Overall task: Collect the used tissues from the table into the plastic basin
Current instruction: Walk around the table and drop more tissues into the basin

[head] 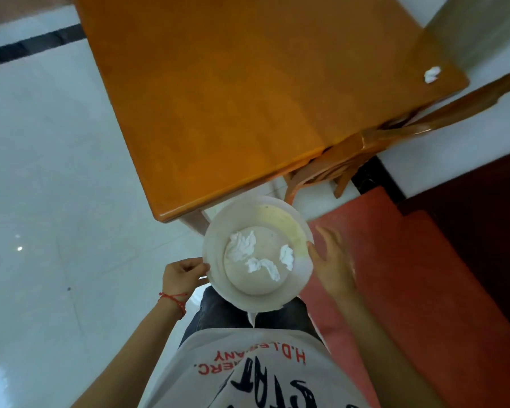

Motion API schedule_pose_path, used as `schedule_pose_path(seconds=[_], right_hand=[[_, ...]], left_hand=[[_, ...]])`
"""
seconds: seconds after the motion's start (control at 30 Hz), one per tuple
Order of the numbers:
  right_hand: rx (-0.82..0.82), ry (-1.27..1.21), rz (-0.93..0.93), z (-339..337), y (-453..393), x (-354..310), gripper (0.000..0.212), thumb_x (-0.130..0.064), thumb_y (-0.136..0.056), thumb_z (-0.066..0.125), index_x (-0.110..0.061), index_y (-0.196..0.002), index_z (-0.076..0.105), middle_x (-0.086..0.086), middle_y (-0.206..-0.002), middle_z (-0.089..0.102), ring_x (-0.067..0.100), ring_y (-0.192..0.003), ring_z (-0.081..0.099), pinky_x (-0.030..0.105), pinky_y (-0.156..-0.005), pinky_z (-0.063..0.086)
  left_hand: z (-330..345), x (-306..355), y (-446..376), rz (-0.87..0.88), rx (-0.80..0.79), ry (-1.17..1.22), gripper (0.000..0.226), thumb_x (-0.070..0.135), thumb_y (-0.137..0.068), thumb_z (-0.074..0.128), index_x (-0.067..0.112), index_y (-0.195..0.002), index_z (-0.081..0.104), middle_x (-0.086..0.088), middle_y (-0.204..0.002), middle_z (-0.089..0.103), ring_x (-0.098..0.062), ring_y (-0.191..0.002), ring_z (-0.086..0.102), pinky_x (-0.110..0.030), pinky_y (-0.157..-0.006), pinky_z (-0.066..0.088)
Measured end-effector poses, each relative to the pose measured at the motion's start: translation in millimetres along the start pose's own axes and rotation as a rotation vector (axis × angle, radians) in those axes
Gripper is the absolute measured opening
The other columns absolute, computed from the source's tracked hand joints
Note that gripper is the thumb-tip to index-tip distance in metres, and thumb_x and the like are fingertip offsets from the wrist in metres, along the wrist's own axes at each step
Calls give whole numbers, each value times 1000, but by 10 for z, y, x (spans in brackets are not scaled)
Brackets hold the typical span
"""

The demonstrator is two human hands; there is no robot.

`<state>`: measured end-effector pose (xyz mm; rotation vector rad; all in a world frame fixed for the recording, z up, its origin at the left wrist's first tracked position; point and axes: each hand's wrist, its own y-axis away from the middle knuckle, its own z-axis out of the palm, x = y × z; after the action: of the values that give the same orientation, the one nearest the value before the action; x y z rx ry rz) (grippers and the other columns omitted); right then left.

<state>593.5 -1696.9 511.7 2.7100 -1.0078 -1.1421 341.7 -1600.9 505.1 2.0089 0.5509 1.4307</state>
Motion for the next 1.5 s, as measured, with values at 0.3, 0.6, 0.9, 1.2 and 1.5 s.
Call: schedule_pose_path(seconds=[0.3, 0.6, 0.9, 1.2, 1.5], right_hand=[[116, -280, 566, 63, 685, 203, 25, -25, -86, 56, -8, -103, 63, 14, -100, 70, 31, -95, 61, 36, -83, 48], [454, -463, 701, 88, 1370, 516, 10, -13, -82, 61, -10, -87, 70, 6, -70, 69, 30, -71, 62, 31, -71, 52], [660, -503, 774, -229, 1682, 1026, 10, -8, -81, 62, -5, -85, 70, 12, -65, 67, 37, -70, 61, 34, -66, 52], [710, -527, 776, -1078, 1502, 1825, 9, -10, -81, 60, -9, -81, 69, 19, -73, 69, 32, -64, 57, 22, -59, 39], [728, -502, 701, -2121, 1063, 2451, 18, -8, -82, 58, -15, -92, 72, 13, -81, 73, 29, -80, 67, 30, -68, 51]], left_hand=[[174, 308, -108, 154, -248, -299, 24, 2, -82, 60, -7, -104, 65, -11, -100, 63, -32, -82, 61, -44, -85, 51], [724, 497, -23, 196, -556, -506, 22, 0, -84, 57, 1, -105, 62, -3, -88, 67, -26, -81, 60, -42, -91, 48], [1644, 608, 269, 243, -685, -659, 7, 1, -78, 64, 3, -83, 69, 10, -56, 70, -15, -69, 63, -20, -60, 58], [2905, 777, 673, 328, -731, -692, 12, 2, -78, 65, -1, -89, 68, -3, -73, 67, -17, -67, 65, -9, -44, 49], [3987, 1044, 1030, 318, -653, -627, 19, -1, -79, 62, -3, -98, 64, -8, -82, 61, -16, -64, 58, -18, -46, 50]])
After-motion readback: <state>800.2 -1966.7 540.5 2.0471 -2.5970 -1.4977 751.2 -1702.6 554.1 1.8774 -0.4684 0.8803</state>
